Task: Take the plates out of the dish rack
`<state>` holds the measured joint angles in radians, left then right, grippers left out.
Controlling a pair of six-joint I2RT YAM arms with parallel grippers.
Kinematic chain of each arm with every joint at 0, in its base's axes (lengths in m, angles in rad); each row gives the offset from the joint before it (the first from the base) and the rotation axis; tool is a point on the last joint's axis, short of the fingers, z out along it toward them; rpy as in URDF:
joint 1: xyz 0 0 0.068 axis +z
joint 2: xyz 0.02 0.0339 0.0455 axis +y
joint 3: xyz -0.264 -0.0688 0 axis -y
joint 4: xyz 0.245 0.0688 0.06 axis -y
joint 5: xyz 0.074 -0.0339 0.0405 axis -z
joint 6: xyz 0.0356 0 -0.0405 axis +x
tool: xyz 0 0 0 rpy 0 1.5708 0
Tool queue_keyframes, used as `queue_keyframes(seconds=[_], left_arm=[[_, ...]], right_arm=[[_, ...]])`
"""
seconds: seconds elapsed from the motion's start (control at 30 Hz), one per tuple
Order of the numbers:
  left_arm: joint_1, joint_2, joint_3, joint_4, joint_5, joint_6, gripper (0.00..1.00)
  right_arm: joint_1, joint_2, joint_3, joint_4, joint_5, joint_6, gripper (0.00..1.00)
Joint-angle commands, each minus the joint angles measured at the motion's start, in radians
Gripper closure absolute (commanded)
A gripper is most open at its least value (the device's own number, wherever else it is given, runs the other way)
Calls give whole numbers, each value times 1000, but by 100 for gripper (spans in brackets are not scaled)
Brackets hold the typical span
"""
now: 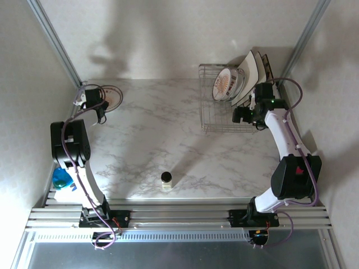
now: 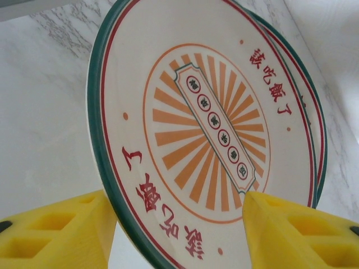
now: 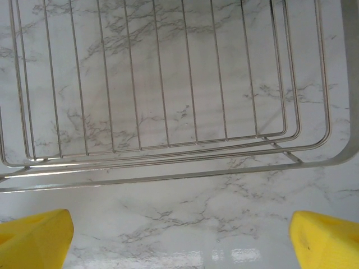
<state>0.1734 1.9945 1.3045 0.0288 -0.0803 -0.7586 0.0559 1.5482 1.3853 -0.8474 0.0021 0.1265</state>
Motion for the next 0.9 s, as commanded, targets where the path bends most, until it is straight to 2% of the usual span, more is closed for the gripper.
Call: queue_keyframes(seconds=[0.0, 0.57, 0.73, 0.8, 0.87], left_arm=[[-6, -45, -19, -27, 4, 44, 38], [-4, 15, 62, -57, 14, 70, 37], [-12, -9, 59, -61, 16, 98, 36], [-27, -42, 53, -70, 9, 149, 33], [-57, -100, 45, -88, 3, 238, 20]], right_arm=[[-3, -34, -21, 21, -13, 15, 1], [-2, -39, -32, 25, -12, 15, 1], [-2, -40, -27, 18, -11, 15, 1], [-2, -43, -18, 15, -10, 14, 1], [-2, -46, -9, 18, -14, 10, 1]])
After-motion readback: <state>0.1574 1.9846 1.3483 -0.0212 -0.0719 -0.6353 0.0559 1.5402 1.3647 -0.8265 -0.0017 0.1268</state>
